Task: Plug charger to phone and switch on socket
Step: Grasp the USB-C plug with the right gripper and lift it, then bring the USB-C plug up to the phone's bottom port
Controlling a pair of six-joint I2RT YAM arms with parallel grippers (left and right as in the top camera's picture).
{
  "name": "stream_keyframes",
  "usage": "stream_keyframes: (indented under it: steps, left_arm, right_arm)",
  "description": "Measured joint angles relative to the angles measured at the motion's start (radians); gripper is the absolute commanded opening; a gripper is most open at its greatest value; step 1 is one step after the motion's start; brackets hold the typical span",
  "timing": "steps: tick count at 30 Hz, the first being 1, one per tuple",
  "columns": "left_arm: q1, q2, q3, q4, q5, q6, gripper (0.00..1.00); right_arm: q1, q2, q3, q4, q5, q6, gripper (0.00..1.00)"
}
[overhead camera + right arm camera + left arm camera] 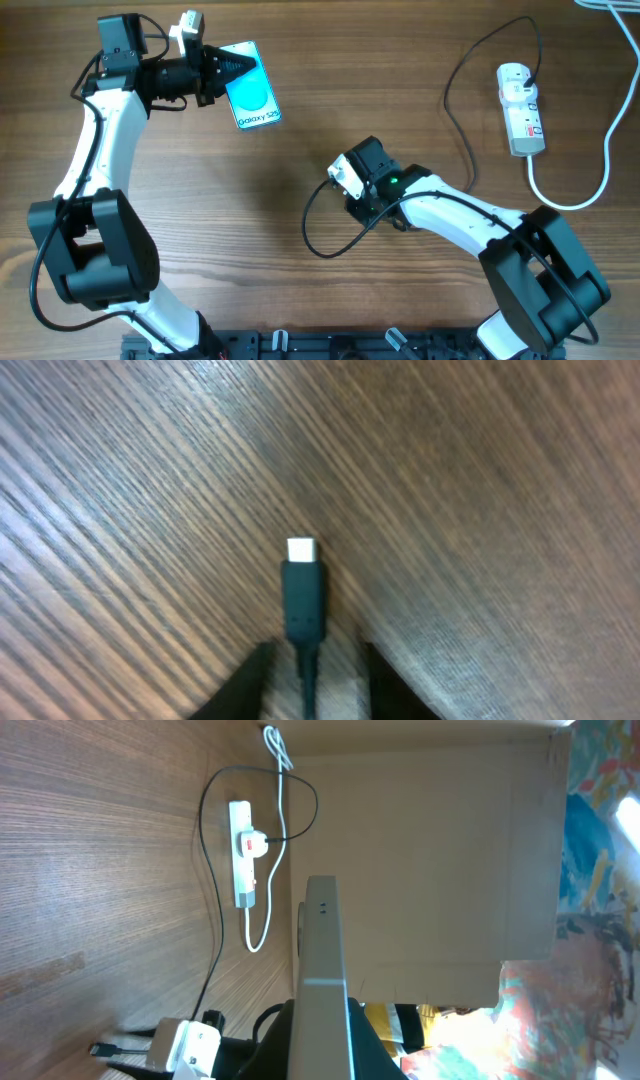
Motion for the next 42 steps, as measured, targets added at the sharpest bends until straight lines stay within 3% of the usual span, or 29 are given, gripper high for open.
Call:
stream_keyframes:
  steps: [2, 4, 5, 6, 8, 20, 25, 27, 34, 36, 42]
  left_arm:
    - [0.0, 0.0, 0.0, 0.0, 0.0, 0.0, 0.04]
    - [0.0, 0.0, 0.0, 0.0, 0.0, 0.0, 0.04]
    - [0.0, 0.0, 0.0, 0.0, 0.0, 0.0, 0.04]
    - [0.0, 0.0, 0.0, 0.0, 0.0, 0.0, 0.04]
    - [0.0, 0.0, 0.0, 0.0, 0.0, 0.0, 0.04]
    - [0.0, 0.0, 0.0, 0.0, 0.0, 0.0, 0.04]
    - [0.0, 0.0, 0.0, 0.0, 0.0, 0.0, 0.04]
    - [0.0, 0.0, 0.0, 0.0, 0.0, 0.0, 0.04]
    - [0.0, 0.0, 0.0, 0.0, -0.013, 0.0, 0.04]
    - [0.0, 0.0, 0.0, 0.0, -0.016, 0.0, 0.04]
    - [0.0, 0.0, 0.0, 0.008, -0.022, 0.0, 0.04]
  right_arm:
    - [0.002, 0.0, 0.0, 0.0, -0.002, 0.008, 0.11]
    - [0.002, 0.0, 0.0, 0.0, -0.001, 0.008, 0.26]
    - [0.002, 0.0, 0.0, 0.002, 0.005, 0.008, 0.29]
    - [-0.001, 0.0, 0.0, 0.004, 0.014, 0.011, 0.22]
    - [-0.001, 0.0, 0.0, 0.003, 0.017, 0.012, 0.2]
    - [-0.001, 0.0, 0.006, -0.027, 0.018, 0.012, 0.27]
    - [0.0, 0.0, 0.005, -0.017, 0.013, 0.012, 0.16]
    - [0.0, 0.0, 0.005, -0.015, 0.013, 0.012, 0.04]
    - [-0.003, 0.0, -0.001, 0.013, -0.057, 0.119, 0.04]
    - [-0.003, -0.024, 0.0, -0.055, -0.102, 0.149, 0.04]
    - [-0.005, -0.328, 0.003, -0.149, -0.264, 0.245, 0.04]
